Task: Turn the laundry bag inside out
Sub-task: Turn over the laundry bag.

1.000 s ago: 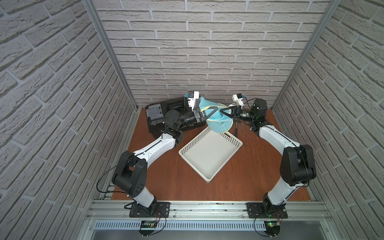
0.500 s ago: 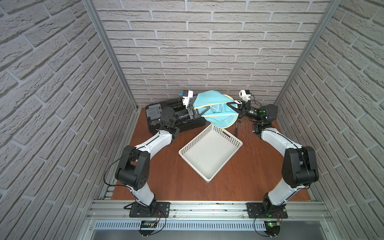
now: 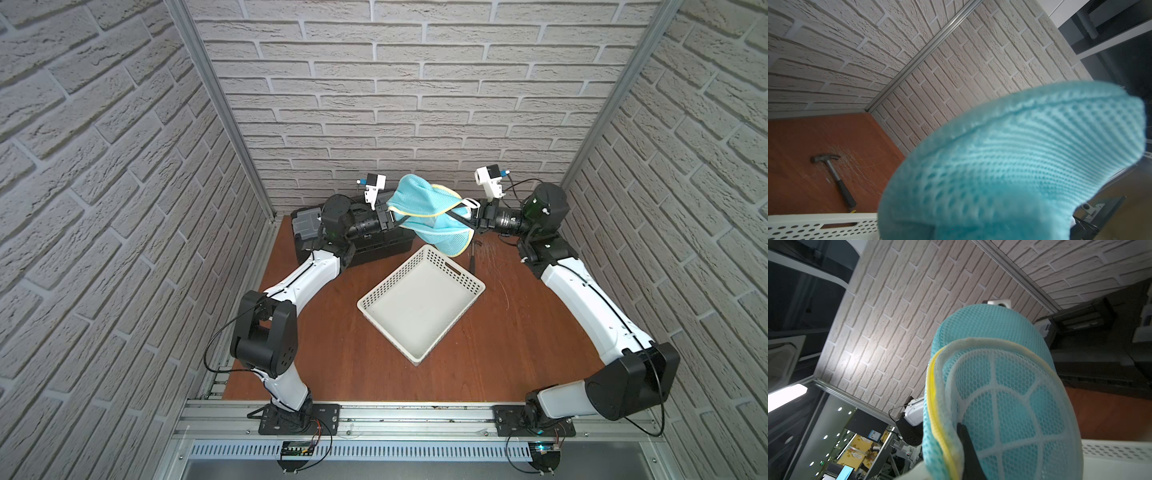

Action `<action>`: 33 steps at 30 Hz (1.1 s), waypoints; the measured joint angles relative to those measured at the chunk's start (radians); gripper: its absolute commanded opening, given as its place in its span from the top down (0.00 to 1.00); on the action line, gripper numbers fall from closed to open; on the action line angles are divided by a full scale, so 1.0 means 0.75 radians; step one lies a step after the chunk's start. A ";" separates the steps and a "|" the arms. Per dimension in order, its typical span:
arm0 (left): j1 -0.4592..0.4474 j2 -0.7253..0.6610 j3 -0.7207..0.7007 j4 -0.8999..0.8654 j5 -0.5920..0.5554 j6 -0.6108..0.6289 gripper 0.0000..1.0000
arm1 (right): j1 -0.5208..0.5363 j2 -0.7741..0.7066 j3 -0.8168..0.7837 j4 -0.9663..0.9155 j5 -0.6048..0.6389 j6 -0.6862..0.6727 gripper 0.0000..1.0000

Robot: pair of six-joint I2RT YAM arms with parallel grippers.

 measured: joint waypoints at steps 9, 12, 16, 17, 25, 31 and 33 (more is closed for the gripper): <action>-0.025 0.005 0.090 -0.428 -0.061 0.241 0.37 | 0.010 0.010 0.069 -0.682 0.099 -0.541 0.97; -0.057 -0.028 0.111 -0.684 -0.191 0.439 0.20 | 0.010 0.015 0.070 -0.768 0.114 -0.600 0.97; -0.132 -0.103 0.118 -0.966 -0.428 0.697 0.02 | 0.010 0.028 0.070 -0.848 0.128 -0.636 0.97; -0.155 -0.123 0.121 -1.026 -0.502 0.757 0.02 | 0.009 0.031 0.070 -0.869 0.130 -0.642 0.97; -0.343 -0.258 0.122 -1.266 -1.091 1.266 0.02 | 0.010 0.045 0.070 -0.988 0.137 -0.713 0.97; -0.432 -0.290 0.122 -1.312 -1.142 1.653 0.05 | 0.012 0.067 0.082 -1.120 0.165 -0.802 0.97; -0.430 -0.295 0.122 -1.347 -1.071 1.740 0.03 | 0.014 0.070 0.089 -1.159 0.179 -0.831 0.97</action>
